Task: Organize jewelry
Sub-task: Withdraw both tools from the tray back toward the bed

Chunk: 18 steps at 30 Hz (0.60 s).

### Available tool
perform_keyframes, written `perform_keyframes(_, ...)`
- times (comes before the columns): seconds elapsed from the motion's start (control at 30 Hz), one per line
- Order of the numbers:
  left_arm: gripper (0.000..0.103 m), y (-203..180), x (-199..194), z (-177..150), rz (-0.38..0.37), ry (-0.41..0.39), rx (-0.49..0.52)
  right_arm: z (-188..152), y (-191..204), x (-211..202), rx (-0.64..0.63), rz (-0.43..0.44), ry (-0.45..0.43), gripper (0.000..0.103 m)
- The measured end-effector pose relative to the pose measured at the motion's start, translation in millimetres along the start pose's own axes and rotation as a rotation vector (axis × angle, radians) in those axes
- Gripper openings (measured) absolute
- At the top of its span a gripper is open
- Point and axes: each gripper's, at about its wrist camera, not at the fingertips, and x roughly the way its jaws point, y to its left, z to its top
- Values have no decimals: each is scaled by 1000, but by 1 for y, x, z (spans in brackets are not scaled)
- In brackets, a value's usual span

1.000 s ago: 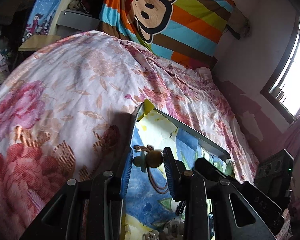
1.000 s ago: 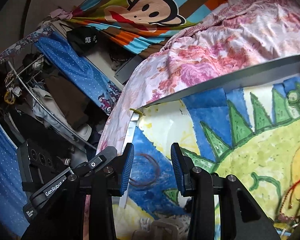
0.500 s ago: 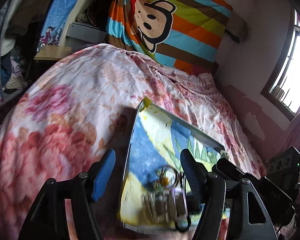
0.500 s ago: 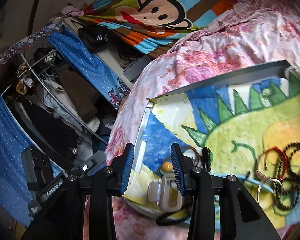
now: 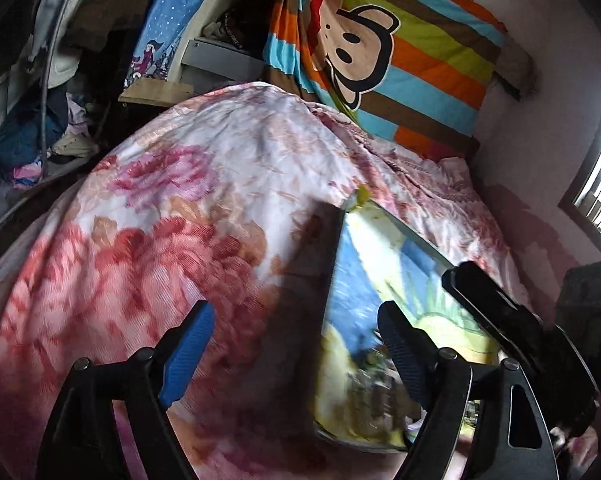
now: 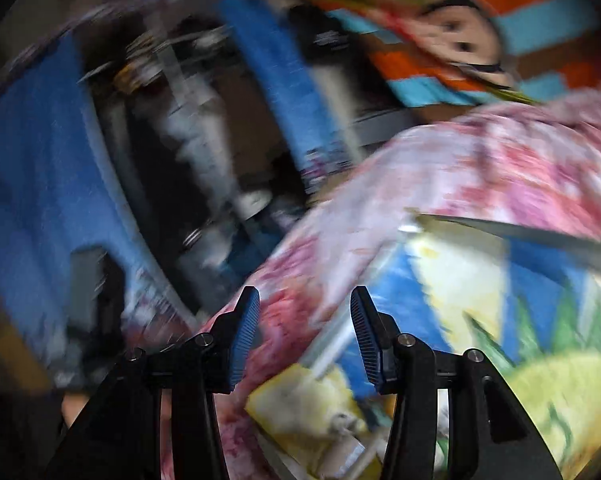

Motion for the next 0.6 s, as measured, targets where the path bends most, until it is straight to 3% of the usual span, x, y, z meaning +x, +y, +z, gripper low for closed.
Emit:
perform_keyframes(0.07, 84, 9, 6, 5, 14, -12, -3, 4, 7, 4, -51, 80, 36, 43)
perform_keyframes(0.17, 84, 24, 11, 9, 20, -30, -41, 7, 17, 2, -110, 93, 49, 42)
perform_keyframes(0.27, 90, 36, 10, 11, 8, -69, -71, 6, 10, -6, -61, 156, 38, 43)
perform_keyframes(0.47, 90, 48, 9, 15, 4, -89, -149, -2, 1, -11, 3, 177, -5, 43)
perform_keyframes(0.6, 90, 51, 9, 15, 26, -93, -155, -2, -2, 0, -7, 252, 13, 49)
